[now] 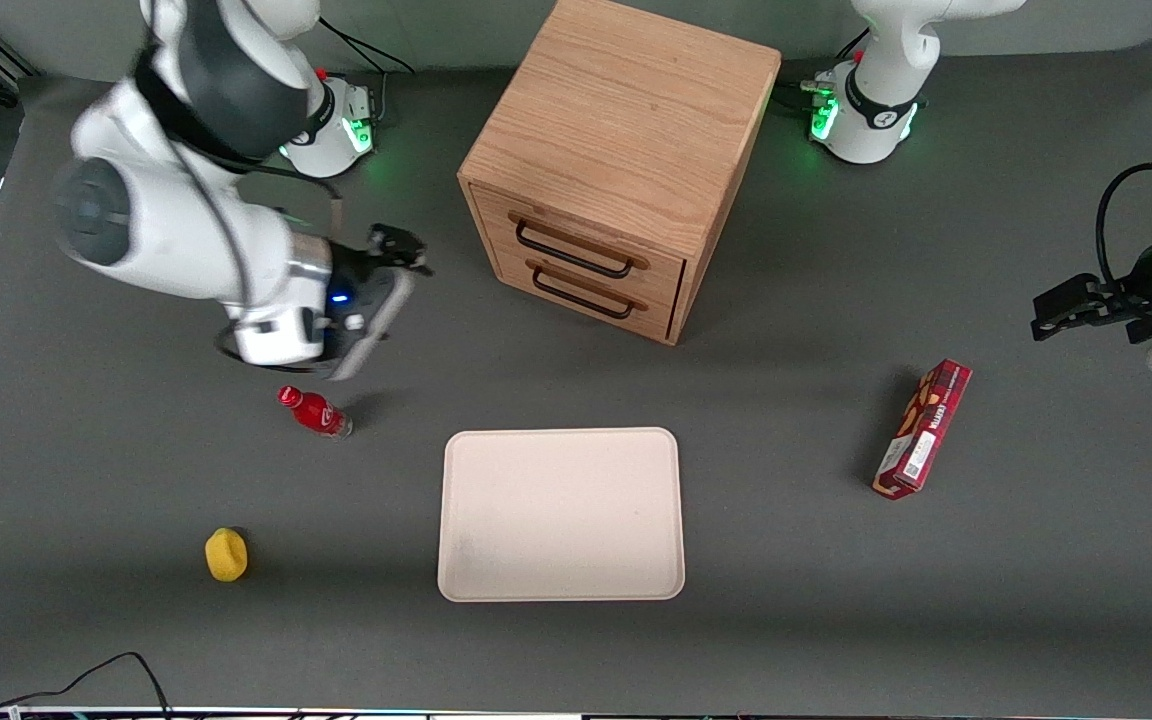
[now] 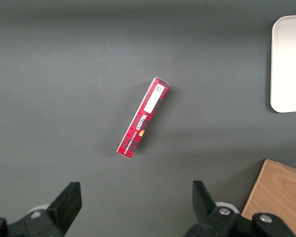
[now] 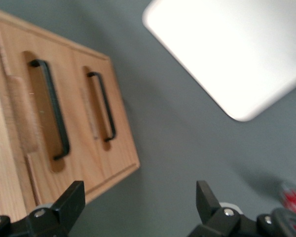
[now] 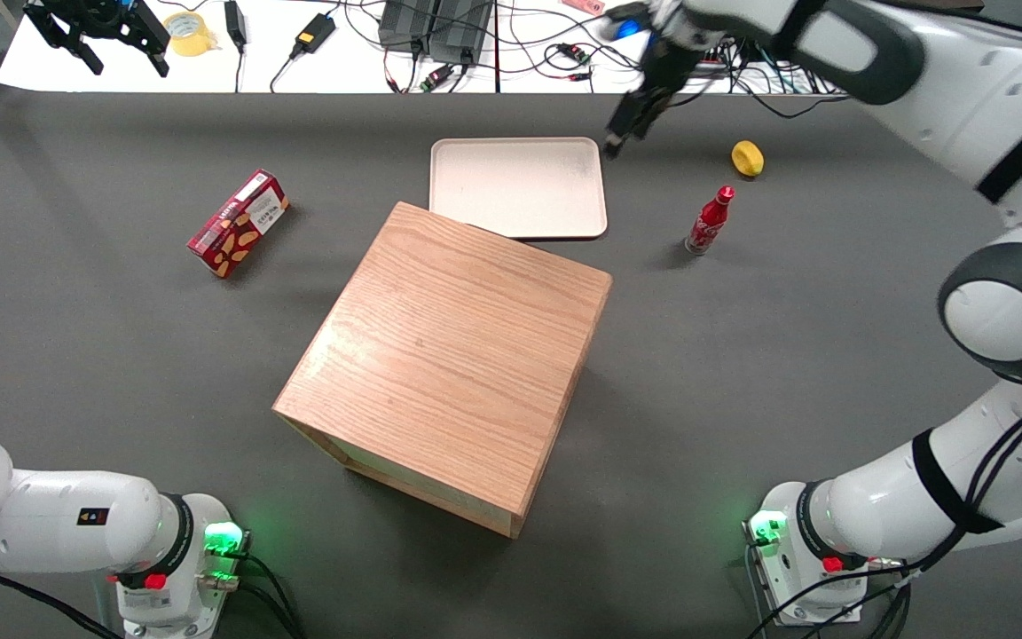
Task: Open upper drawer
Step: 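Move the right gripper toward the upper drawer's black handle, then hook the right gripper onto the upper drawer's black handle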
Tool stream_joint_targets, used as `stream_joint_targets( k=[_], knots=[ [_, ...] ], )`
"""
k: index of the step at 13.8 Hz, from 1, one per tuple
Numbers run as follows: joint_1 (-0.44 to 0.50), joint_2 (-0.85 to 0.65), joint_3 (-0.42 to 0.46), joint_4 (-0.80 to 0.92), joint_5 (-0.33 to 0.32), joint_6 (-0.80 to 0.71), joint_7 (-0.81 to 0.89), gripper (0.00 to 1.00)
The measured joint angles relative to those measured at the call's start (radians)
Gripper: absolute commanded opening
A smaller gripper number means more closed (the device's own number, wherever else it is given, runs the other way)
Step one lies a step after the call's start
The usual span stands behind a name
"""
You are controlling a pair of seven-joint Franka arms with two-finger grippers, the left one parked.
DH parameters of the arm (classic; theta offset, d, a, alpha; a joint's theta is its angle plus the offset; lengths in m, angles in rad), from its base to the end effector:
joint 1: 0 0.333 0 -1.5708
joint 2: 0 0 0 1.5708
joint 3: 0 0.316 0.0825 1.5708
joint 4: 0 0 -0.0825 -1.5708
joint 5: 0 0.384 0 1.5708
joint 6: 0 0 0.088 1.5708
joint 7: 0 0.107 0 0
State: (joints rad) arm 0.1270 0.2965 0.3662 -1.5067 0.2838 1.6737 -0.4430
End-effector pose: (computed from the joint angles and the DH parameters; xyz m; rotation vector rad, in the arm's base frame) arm 0.5595 0.3010 0.5031 -2.4903 -1.1754 0.1667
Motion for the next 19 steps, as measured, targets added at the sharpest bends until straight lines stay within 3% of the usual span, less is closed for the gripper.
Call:
stream_joint_targets(
  k=[8,19],
  knots=[
    [0.163,0.105,0.030,0.054,-0.032,0.077,-0.042,1.00],
    [0.230,0.209,0.031,0.054,-0.039,0.133,-0.046,1.00]
  ],
)
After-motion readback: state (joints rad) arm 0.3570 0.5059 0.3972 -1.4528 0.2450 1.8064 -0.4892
